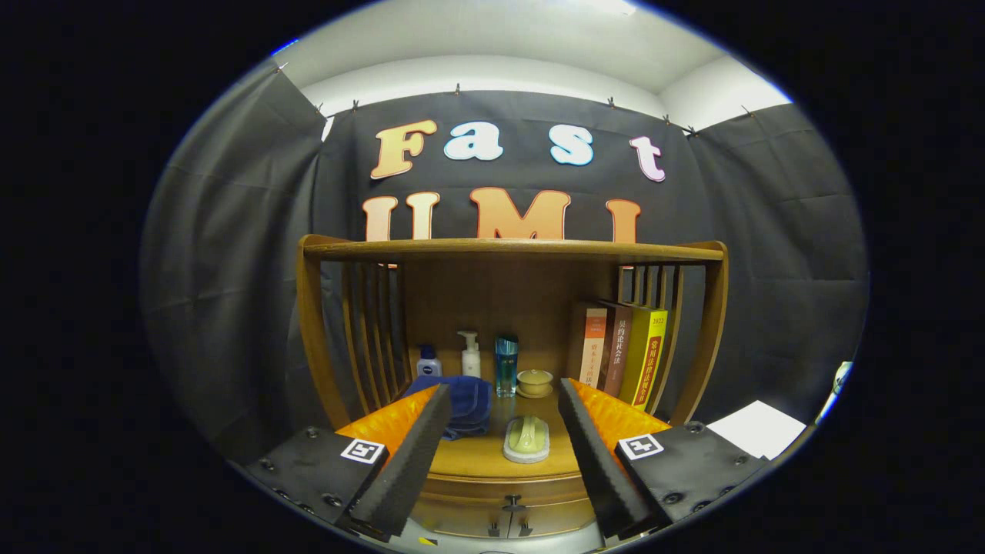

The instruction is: Pull open the drawer, take out the items inside it, and place them on the countertop above the cabinet.

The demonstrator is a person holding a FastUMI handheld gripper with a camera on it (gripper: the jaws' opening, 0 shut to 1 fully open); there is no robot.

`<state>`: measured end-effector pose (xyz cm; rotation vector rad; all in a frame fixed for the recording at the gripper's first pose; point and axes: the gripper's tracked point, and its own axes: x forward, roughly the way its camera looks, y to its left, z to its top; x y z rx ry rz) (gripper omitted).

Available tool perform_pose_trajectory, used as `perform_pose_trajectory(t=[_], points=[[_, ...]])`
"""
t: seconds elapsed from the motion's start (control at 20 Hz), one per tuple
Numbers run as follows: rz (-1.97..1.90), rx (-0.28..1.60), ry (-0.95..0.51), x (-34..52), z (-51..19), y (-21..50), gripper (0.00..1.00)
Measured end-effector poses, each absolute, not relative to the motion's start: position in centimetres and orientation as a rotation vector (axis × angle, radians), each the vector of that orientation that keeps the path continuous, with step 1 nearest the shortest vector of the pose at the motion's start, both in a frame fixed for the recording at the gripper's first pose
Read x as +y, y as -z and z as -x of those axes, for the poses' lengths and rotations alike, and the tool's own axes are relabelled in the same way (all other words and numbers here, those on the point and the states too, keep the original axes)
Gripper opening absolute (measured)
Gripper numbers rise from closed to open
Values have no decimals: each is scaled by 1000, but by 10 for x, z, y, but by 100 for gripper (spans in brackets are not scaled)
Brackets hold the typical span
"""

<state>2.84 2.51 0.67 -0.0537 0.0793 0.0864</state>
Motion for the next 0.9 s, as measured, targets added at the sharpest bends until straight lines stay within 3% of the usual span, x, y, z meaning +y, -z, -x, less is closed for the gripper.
perform_pose_trajectory(t=[0.9], points=[[59, 87, -84, 27, -27, -4, 95]])
